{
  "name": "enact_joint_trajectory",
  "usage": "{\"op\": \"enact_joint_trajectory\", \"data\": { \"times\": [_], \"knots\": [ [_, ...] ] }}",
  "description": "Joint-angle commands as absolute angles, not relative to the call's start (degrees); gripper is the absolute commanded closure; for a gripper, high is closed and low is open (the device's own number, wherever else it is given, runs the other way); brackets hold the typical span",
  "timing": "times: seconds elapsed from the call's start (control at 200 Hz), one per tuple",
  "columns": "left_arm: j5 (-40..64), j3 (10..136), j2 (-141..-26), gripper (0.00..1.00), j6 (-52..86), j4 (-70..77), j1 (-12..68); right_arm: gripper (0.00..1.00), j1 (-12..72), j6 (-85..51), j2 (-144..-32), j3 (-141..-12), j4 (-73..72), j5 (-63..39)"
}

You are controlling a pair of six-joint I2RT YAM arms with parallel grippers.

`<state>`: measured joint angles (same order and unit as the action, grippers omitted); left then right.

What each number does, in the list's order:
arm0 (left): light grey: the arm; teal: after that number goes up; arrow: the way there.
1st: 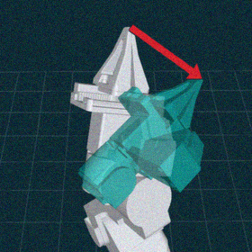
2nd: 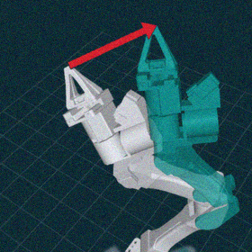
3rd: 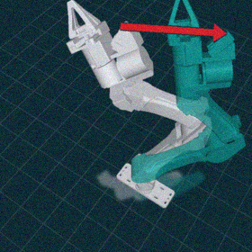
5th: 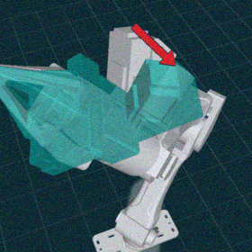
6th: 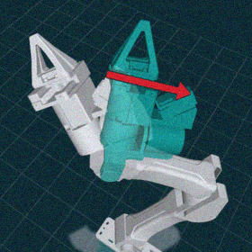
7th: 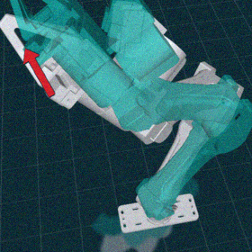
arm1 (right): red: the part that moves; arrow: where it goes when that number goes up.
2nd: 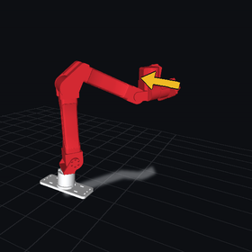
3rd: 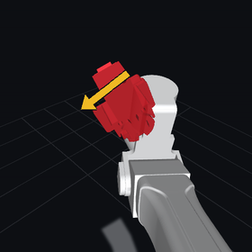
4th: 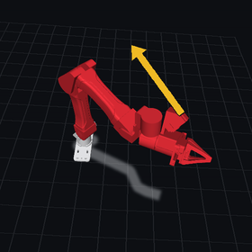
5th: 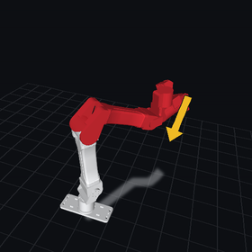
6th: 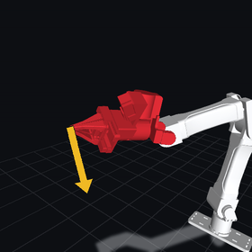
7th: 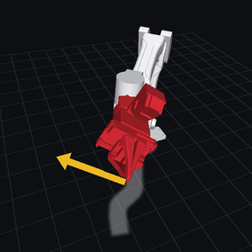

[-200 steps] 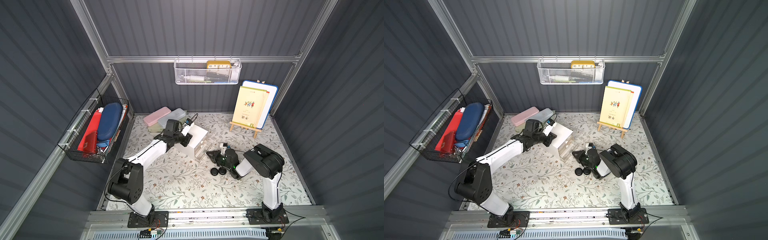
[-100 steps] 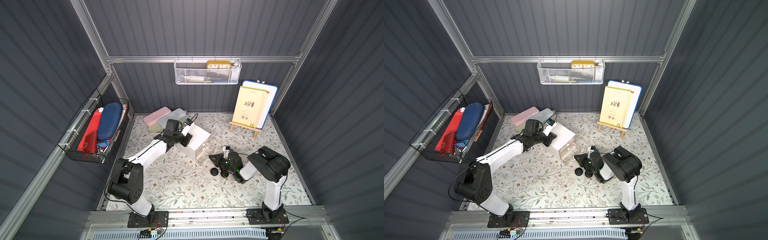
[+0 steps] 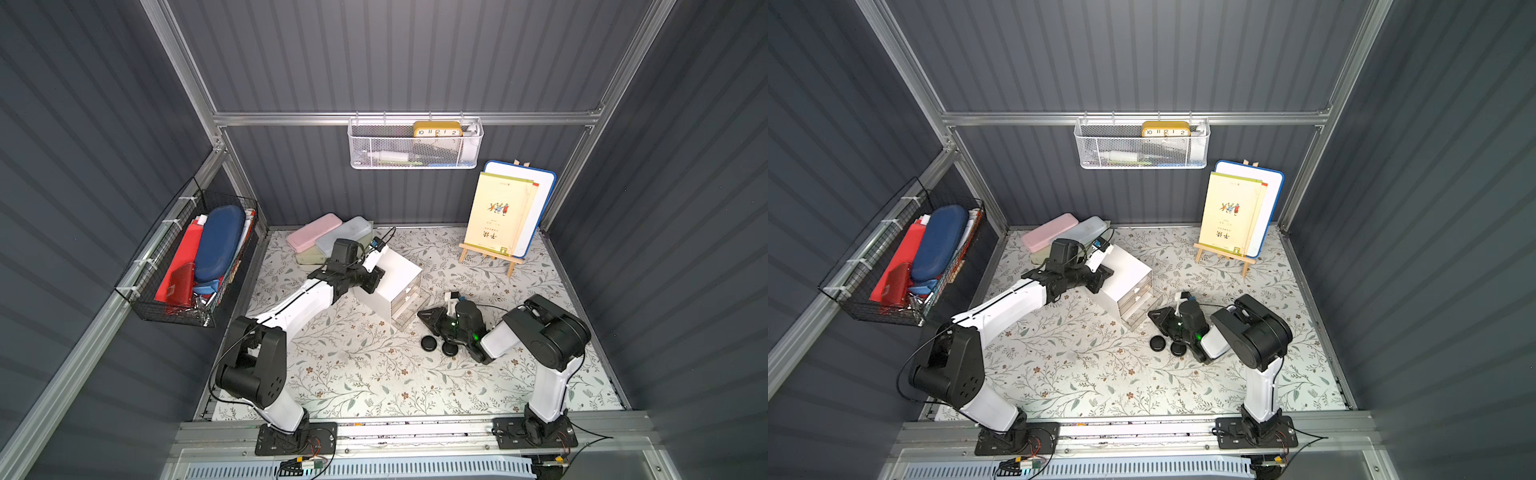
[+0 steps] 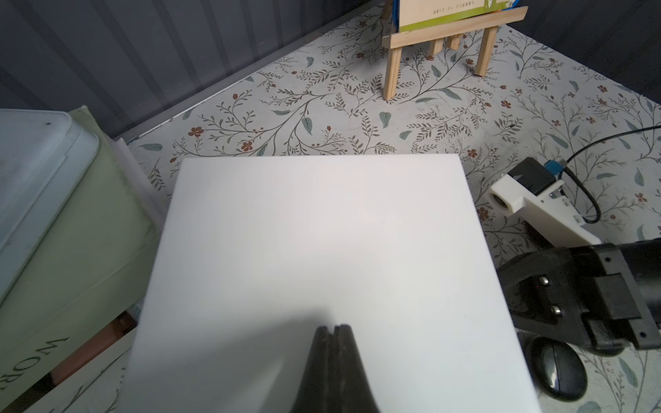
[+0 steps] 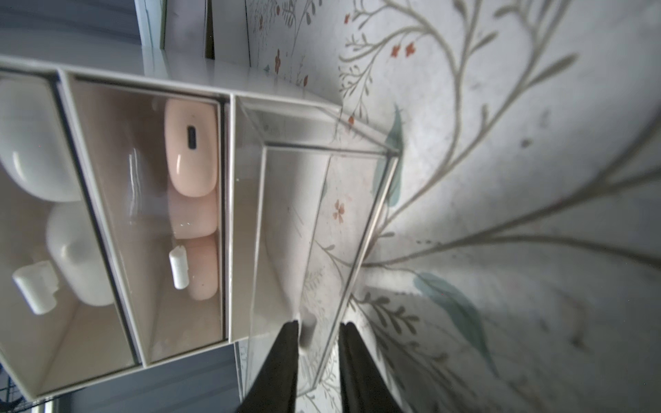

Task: Put the bluetooth earphones in the drawer according to color
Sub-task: Open the drawer in the storage box, then adjust the drawer in the storage box.

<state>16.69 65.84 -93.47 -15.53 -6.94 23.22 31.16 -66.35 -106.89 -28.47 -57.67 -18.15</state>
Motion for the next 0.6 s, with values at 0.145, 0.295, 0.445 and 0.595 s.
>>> {"op": "enact_joint_trajectory", "data": {
  "times": [0.145,0.295,0.445,0.595],
  "knots": [
    [16.7,65.5,-92.6,1.00,-16.5,-7.7,23.2,0.64,31.1,-53.2,-92.6,-34.5,-27.7,-12.0],
    [16.8,65.5,-92.5,1.00,-16.4,-7.7,23.2,0.71,30.9,-47.0,-88.2,-42.5,-10.8,-8.6],
    [16.8,65.6,-92.3,1.00,-16.5,-7.8,23.2,0.94,30.8,-44.1,-90.1,-49.2,-6.2,-8.6],
    [16.7,65.6,-91.9,1.00,-16.4,-7.7,23.2,1.00,30.6,-44.0,-94.7,-53.9,-7.3,-11.1]
  ]
}}
